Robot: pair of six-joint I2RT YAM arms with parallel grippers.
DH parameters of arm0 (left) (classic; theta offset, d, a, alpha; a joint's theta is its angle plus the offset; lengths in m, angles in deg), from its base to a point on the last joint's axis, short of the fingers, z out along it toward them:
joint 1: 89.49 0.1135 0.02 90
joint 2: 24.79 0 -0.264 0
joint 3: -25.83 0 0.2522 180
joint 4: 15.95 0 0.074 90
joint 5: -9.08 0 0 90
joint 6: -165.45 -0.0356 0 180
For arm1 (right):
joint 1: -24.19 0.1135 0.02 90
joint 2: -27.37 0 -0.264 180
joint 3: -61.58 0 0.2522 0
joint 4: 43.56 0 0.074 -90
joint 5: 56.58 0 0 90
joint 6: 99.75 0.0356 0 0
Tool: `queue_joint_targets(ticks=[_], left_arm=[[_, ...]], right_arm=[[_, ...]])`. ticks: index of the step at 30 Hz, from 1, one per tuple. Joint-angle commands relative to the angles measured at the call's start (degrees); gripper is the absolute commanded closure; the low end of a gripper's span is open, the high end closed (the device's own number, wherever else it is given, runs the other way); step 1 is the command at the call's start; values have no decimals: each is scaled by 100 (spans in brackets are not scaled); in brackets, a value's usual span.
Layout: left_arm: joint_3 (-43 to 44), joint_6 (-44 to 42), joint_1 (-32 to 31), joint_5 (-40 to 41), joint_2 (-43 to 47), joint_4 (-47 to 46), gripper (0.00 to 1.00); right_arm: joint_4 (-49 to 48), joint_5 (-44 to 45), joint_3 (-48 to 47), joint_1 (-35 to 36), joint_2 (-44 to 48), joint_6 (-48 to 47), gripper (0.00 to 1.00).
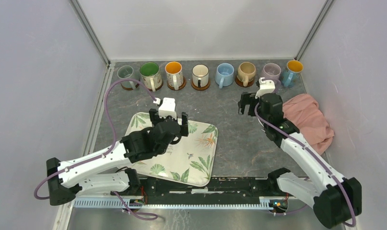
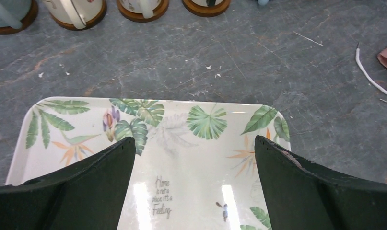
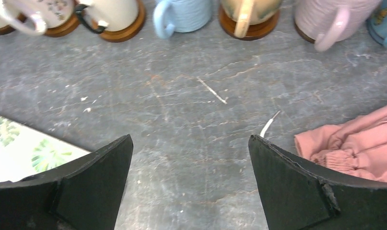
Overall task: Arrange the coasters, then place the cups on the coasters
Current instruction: Reset both arms
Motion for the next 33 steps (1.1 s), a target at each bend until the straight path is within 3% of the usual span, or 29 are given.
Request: queue_joint_targets(ticks=[1, 12, 19, 33], left_arm=[[254, 353, -10, -142, -151, -468, 0], [125, 363, -8, -161, -17, -488, 0], [190, 665, -9, 84, 36, -124, 0], [92, 424, -11, 130, 117, -324, 0]], right_arm=[[-84, -166, 313, 325, 632, 220, 2], [57, -255, 1072, 481, 1673, 159, 2], [-90, -351, 1100, 483, 1613, 151, 2], [-172, -219, 1108, 489, 1553, 153, 2]])
